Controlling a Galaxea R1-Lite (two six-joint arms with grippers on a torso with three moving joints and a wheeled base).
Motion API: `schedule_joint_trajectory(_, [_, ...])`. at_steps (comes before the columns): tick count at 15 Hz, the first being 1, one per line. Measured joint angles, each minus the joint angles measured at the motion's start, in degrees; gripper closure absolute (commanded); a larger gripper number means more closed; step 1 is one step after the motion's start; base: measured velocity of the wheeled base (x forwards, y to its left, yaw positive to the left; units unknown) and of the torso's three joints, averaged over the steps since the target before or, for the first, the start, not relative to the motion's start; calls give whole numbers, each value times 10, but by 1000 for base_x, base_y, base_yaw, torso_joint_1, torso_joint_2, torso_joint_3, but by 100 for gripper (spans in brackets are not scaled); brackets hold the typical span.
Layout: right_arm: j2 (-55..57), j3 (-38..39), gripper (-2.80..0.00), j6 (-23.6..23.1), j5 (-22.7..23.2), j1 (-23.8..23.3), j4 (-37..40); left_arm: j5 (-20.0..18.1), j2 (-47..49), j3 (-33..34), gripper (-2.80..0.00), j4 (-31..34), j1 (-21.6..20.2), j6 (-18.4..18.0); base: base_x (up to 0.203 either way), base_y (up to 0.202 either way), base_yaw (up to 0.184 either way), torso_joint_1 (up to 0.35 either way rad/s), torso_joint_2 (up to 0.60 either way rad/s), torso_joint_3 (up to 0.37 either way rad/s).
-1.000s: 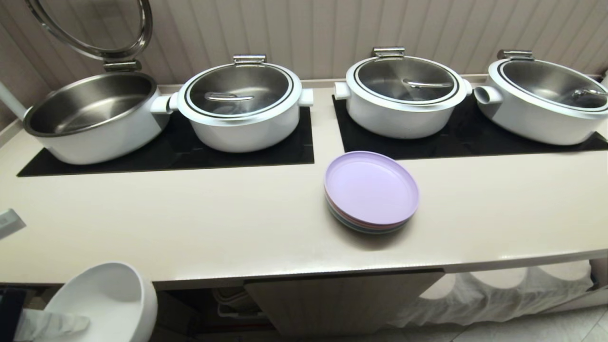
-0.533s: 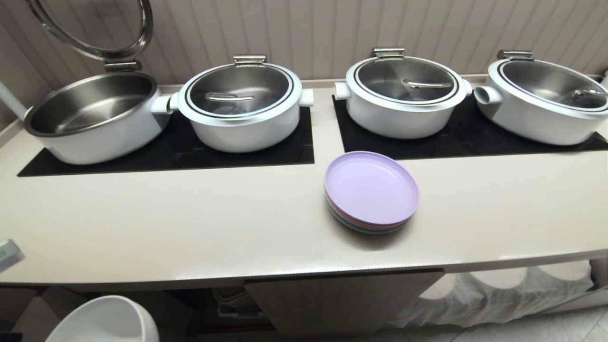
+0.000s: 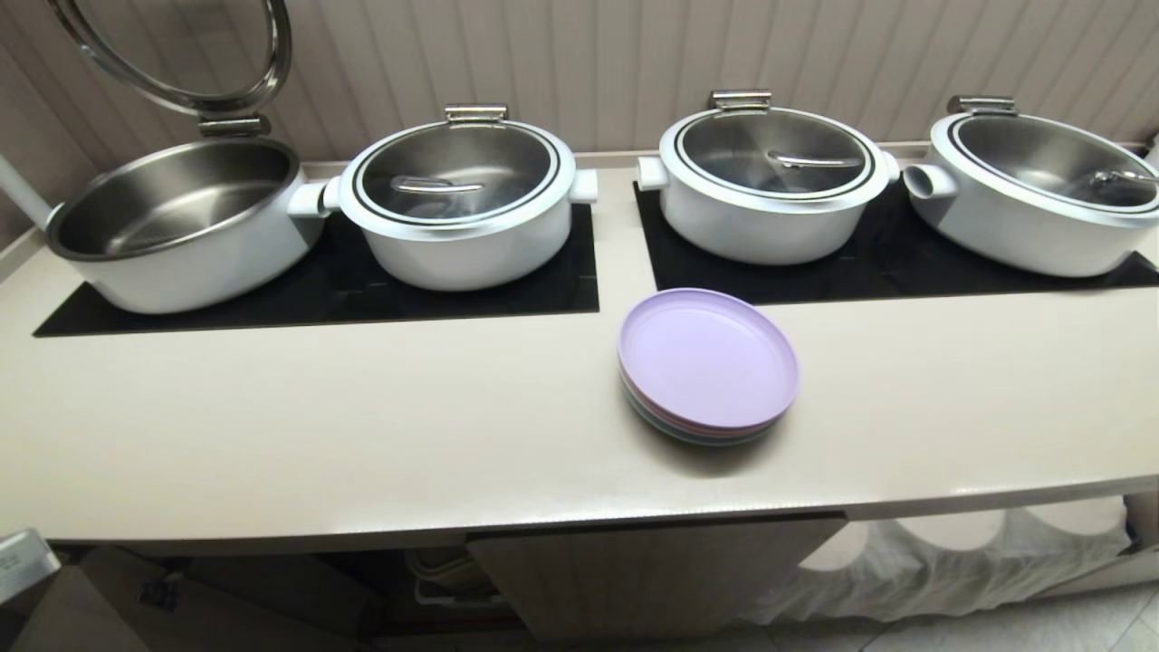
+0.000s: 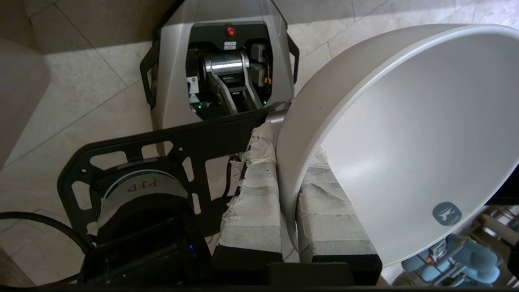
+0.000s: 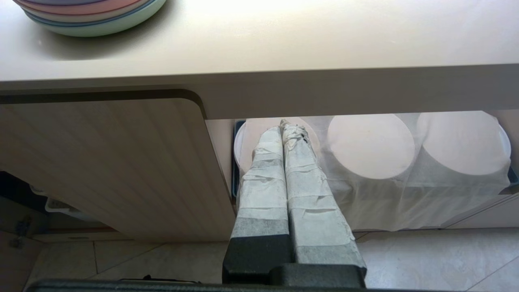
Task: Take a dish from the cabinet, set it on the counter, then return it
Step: Put it back into the cabinet
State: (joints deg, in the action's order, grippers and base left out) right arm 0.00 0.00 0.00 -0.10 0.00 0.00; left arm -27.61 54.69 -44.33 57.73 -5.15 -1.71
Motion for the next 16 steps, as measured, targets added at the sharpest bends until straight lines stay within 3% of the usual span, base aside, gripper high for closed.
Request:
schedule_joint_trajectory(3, [0,0,0,0,0,0,0,0,-15,5,0,5,13,18,0,0,0,0,0,0])
schedule_joint_trajectory(9, [0,0,0,0,0,0,0,0,-48,24,0,7,55,19,0,0,0,0,0,0])
schedule_joint_trajectory(16, [0,0,0,0,0,0,0,1,-79,44,0,11,54,18,0,0,0,0,0,0])
